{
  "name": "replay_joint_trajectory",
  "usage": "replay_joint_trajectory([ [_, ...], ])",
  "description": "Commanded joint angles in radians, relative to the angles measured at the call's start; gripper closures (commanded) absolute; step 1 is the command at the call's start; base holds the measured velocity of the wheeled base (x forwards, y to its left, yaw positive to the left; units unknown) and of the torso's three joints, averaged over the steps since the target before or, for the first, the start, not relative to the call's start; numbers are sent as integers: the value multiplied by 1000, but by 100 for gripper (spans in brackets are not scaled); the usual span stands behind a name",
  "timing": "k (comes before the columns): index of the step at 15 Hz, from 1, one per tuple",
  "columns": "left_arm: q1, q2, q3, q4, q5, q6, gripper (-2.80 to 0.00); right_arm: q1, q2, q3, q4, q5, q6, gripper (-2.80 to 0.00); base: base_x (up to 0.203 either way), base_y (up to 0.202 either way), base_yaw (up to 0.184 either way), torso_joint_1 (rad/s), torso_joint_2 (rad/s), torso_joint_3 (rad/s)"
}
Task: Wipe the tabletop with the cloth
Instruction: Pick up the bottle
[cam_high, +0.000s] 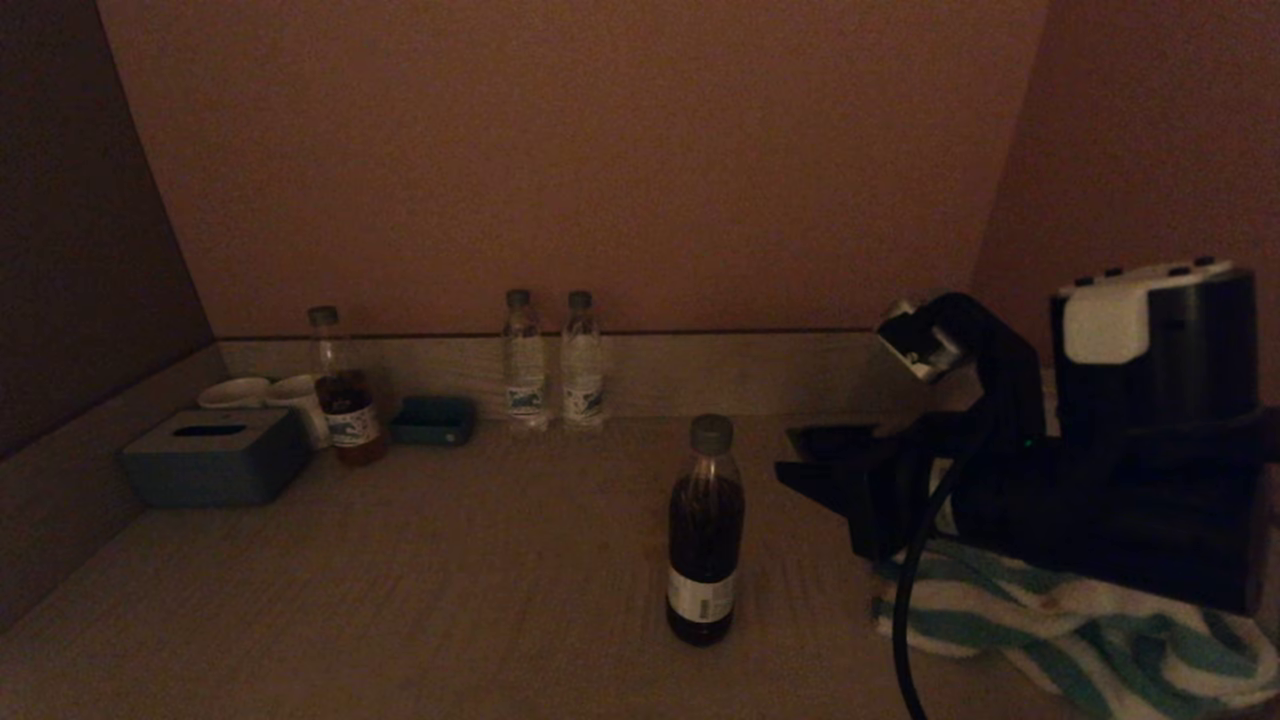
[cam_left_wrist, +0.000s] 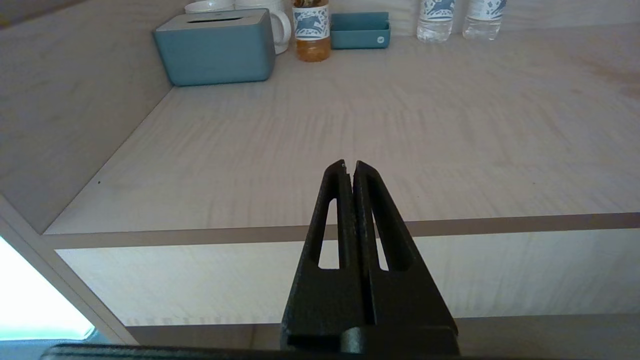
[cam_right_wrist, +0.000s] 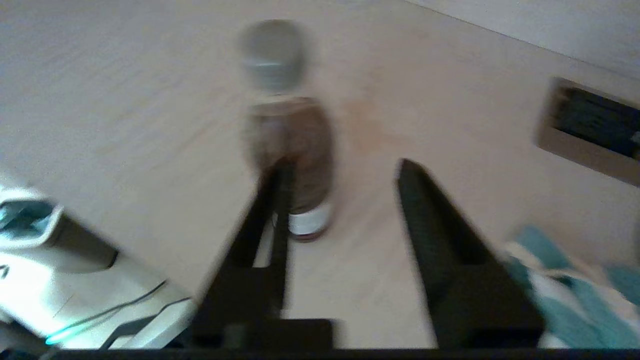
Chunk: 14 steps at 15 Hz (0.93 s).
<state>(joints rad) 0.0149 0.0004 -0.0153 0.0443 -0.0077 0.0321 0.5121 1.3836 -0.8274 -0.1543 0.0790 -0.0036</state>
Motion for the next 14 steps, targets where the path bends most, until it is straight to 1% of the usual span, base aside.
replay_joint_trajectory([
  [1,0,1,0,0,0,0,0,49,-12,2,-2,-22,-3,-280,0,0,0,0,0,0],
  [4,0,1,0,0,0,0,0,79,43,-7,-12,-24,-5,-280,0,0,0,0,0,0],
  [11,0,0,0,0,0,0,0,78,82,-33,-13,-16,-5,-280,0,0,0,0,0,0],
  [14,-1,1,0,0,0,0,0,78,125,-79,-13,-16,-2,-280,0,0,0,0,0,0],
])
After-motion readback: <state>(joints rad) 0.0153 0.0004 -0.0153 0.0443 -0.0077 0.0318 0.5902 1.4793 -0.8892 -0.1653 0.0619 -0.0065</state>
